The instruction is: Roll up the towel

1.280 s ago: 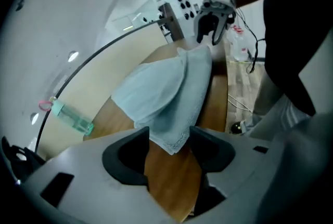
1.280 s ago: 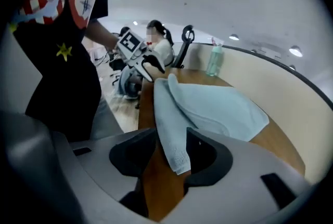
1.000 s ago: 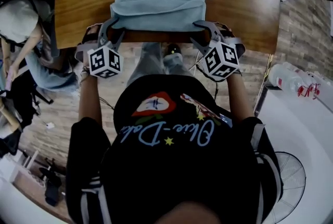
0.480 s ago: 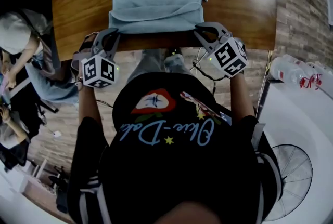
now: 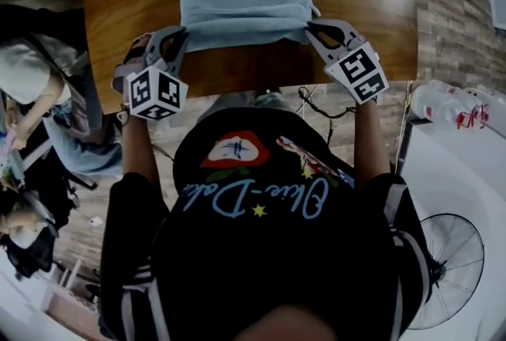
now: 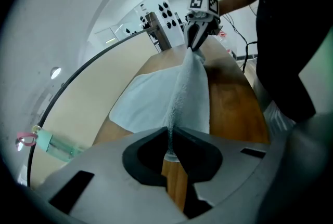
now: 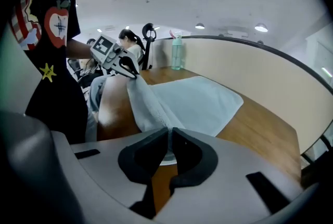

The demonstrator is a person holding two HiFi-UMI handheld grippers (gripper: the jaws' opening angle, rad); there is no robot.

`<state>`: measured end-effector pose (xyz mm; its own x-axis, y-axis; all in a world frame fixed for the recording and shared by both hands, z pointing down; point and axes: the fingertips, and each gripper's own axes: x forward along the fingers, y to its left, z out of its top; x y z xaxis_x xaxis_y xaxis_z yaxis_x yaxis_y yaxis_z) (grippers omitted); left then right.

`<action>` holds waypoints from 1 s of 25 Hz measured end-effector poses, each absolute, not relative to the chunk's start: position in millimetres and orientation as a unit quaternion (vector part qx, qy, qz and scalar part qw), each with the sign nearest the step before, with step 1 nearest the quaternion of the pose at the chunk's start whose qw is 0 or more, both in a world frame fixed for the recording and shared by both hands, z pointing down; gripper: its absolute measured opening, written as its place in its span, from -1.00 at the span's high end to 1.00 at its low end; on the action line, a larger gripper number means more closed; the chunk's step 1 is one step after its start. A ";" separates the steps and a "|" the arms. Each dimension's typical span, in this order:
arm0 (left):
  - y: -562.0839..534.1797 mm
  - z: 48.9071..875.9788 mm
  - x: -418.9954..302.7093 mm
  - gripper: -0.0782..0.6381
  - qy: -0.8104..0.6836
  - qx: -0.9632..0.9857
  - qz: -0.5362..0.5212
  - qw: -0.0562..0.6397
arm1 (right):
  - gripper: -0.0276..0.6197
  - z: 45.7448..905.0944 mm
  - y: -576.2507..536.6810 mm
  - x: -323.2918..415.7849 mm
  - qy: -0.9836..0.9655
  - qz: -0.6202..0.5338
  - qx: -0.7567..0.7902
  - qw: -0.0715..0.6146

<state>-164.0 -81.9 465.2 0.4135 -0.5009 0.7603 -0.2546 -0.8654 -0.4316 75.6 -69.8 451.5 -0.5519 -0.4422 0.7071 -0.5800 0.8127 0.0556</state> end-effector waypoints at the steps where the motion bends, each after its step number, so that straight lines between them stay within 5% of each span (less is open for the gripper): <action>1: -89.2 466.7 -162.5 0.70 0.227 -0.832 -0.490 0.127 | 0.84 453.2 -76.6 77.4 -0.872 0.095 0.302 0.374; 9: -126.7 494.9 -156.5 0.70 0.242 -0.827 -0.490 0.132 | 0.84 480.6 -109.2 82.2 -0.837 0.076 0.346 0.417; 13: -133.7 503.0 -154.4 0.52 0.273 -0.823 -0.483 0.120 | 0.55 495.6 -115.4 93.7 -0.814 0.048 0.356 0.458; 19: -150.3 474.2 -174.6 0.22 0.380 -0.846 -0.375 0.001 | 0.41 462.4 -138.7 117.4 -0.830 0.083 0.419 0.359; 25: -122.2 453.0 -183.7 0.22 0.387 -0.843 -0.374 0.020 | 0.41 425.2 -98.8 75.2 -0.890 0.029 0.304 0.339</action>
<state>-183.7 -122.2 453.0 0.4214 -0.6667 0.6147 -0.6374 -0.6999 -0.3223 75.2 -98.8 425.2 -0.5852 -0.5209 0.6215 -0.5599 0.8139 0.1549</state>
